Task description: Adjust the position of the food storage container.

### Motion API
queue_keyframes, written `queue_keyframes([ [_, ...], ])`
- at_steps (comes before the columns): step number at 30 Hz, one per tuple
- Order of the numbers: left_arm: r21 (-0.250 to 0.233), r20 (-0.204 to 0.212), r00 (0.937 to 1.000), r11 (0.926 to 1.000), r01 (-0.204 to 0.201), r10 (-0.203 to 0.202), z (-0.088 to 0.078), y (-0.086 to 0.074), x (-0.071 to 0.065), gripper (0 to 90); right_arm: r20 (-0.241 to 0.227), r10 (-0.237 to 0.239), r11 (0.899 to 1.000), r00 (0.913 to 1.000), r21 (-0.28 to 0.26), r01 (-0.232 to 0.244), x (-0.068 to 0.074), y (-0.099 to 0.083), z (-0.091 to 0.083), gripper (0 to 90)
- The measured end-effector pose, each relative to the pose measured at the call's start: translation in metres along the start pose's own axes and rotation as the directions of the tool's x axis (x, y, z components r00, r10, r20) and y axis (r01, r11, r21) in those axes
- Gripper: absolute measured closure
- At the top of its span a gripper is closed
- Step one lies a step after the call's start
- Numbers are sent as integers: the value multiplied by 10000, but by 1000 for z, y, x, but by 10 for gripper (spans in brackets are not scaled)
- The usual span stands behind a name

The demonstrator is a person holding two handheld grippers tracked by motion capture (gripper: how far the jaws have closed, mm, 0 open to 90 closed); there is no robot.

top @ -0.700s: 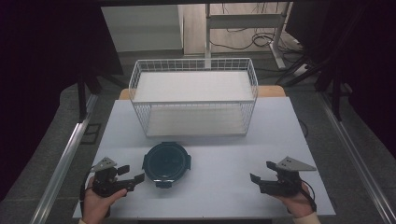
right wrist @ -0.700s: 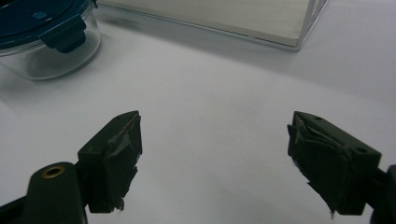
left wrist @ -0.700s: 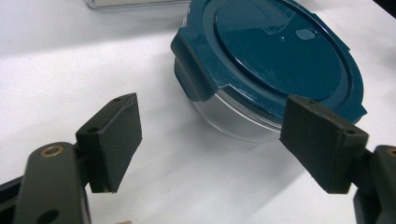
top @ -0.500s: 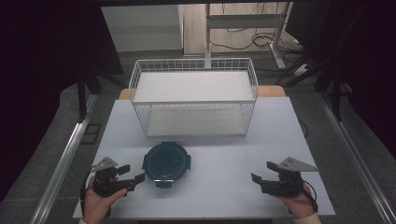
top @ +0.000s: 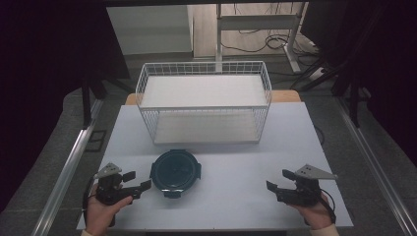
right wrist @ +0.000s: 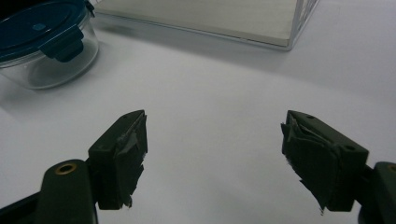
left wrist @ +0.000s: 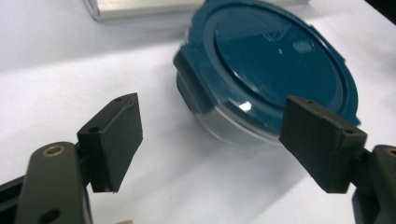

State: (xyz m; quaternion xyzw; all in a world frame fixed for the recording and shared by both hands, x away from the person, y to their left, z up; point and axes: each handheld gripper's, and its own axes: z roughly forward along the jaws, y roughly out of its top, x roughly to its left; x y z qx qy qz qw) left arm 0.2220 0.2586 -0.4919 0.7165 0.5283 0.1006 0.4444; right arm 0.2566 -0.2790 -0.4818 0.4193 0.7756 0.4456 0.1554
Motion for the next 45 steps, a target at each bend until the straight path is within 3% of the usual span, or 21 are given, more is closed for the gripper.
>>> queue_keyframes([
  [7,-202,36,10000,9998,-69,70,-13,14,-7,242,131,318,9993,9994,-177,-316,-4,0,-3,228],
  [10,110,-48,9999,9999,-92,93,-14,24,-10,262,176,334,9993,9993,-196,-331,-4,1,-3,229],
  [11,577,-147,9999,9983,75,-67,-14,33,-10,264,191,390,9990,9991,-205,-386,-2,2,-2,230],
  [17,542,-140,9996,9982,-240,248,-14,51,-14,322,263,347,9992,9991,-203,-341,2,4,0,232],
  [20,506,-231,9994,9984,-262,274,-11,51,-12,366,272,325,9994,9991,-125,-322,4,3,1,233],
  [22,771,-366,9987,9965,-333,362,-6,49,-10,398,277,289,9995,9992,-101,-287,4,2,2,235],
  [25,1177,-631,9980,9930,-30,104,3,45,0,474,320,345,9994,9989,-28,-344,2,1,3,236],
  [34,1592,-1034,9945,9867,312,-147,14,34,17,855,252,150,9998,9996,130,-154,3,-1,6,242],
  [38,1812,-903,9955,9824,455,-294,23,31,21,898,284,121,9997,9995,216,-127,2,-2,6,244],
  [45,2129,-649,9972,9758,501,-370,37,28,24,900,377,86,9995,9993,307,-98,3,-2,8,245],
])
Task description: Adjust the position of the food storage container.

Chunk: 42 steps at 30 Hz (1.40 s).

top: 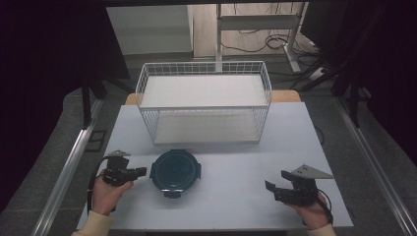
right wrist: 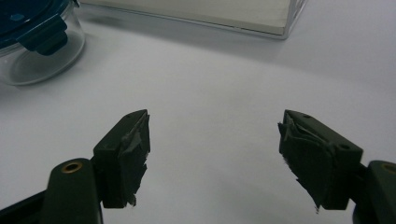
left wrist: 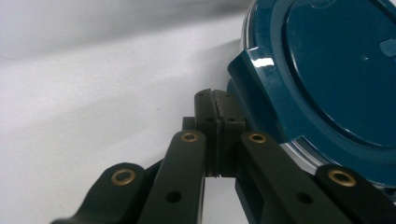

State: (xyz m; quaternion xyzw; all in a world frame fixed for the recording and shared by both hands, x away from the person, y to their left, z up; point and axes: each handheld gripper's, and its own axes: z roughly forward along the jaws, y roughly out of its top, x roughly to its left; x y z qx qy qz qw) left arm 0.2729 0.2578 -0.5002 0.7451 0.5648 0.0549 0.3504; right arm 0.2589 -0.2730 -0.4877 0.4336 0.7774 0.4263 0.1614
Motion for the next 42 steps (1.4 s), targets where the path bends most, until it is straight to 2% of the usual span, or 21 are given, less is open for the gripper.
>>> queue_keyframes([
  [7,68,-9,10000,9999,-79,79,4,1,0,900,-92,-169,9998,9998,-101,168,1,0,1,246],
  [12,172,195,9996,9996,-210,206,8,1,-4,900,-98,-178,9998,9998,-105,177,1,0,0,246],
  [22,162,215,9996,9997,-168,164,8,1,-5,900,-189,-174,9996,9997,-243,169,2,1,-1,246],
  [26,31,356,9993,10000,-85,84,6,1,-5,900,-211,-193,9996,9996,-211,189,3,1,0,246],
  [42,9,319,9994,10000,-93,93,8,2,-11,900,-207,-212,9996,9996,-204,208,3,2,1,246],
])
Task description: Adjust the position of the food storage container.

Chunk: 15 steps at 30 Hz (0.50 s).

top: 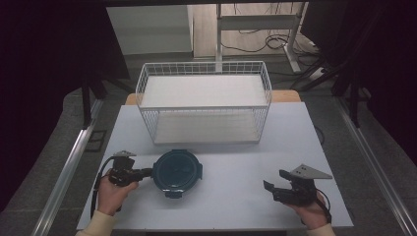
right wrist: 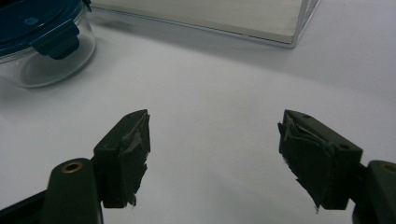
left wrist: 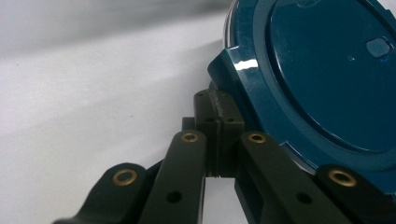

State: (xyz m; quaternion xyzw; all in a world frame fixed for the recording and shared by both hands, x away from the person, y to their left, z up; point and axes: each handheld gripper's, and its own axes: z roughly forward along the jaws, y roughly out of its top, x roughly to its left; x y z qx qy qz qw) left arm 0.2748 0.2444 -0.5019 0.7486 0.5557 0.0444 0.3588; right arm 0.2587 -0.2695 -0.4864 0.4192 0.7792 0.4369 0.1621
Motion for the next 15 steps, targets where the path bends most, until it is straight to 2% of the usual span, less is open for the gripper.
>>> queue_keyframes([
  [9,33,133,9999,10000,-5,5,4,4,-5,900,38,-3,10000,10000,5,3,-1,0,0,246],
  [15,128,154,9997,9997,-205,203,9,8,-12,900,42,-3,10000,10000,2,3,-1,0,0,246],
])
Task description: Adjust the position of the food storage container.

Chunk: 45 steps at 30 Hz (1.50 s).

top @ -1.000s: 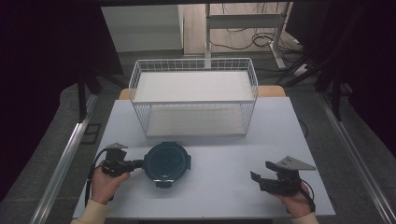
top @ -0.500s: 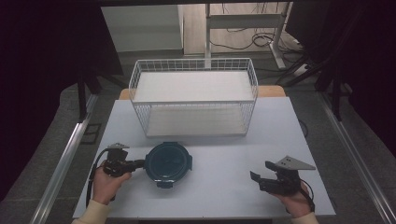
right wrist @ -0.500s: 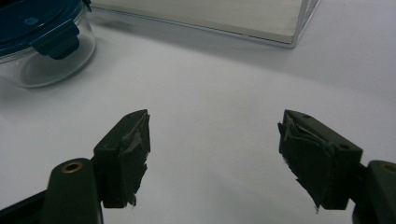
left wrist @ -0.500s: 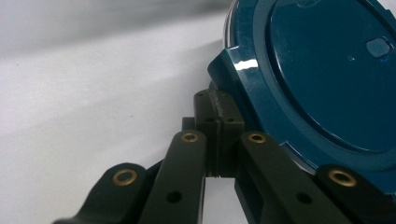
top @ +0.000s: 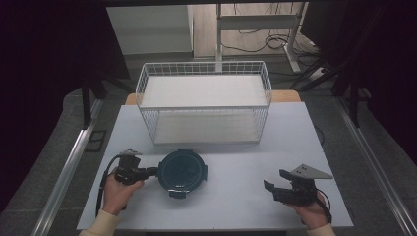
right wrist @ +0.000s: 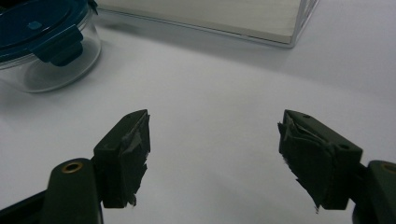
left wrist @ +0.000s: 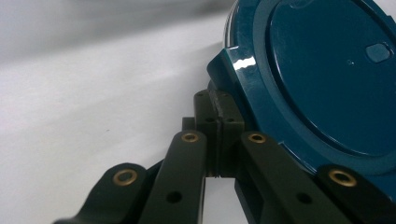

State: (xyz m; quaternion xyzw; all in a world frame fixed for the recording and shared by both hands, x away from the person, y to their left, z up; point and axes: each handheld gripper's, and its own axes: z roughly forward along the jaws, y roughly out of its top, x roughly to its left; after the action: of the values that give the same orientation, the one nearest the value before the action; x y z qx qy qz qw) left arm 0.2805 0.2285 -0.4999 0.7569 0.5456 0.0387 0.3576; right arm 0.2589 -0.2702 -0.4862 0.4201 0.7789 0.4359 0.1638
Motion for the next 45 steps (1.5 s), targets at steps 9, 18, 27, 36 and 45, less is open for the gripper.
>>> queue_keyframes([
  [9,98,79,9999,9999,-140,139,8,5,-12,900,25,80,9999,10000,-95,-80,-1,1,-3,246],
  [18,142,259,9991,9994,-327,323,16,9,-26,900,44,107,9999,9999,-99,-106,-1,1,-3,246],
  [27,244,585,9976,9990,-384,369,24,12,-40,900,13,145,9998,9999,-108,-145,-1,1,-4,246],
  [36,474,958,9936,9968,-642,595,29,12,-57,900,2,177,9998,9998,-131,-177,-1,1,-4,246],
  [45,563,1199,9891,9941,-932,859,31,11,-65,900,8,120,9999,9999,-116,-120,0,1,-3,247],
])
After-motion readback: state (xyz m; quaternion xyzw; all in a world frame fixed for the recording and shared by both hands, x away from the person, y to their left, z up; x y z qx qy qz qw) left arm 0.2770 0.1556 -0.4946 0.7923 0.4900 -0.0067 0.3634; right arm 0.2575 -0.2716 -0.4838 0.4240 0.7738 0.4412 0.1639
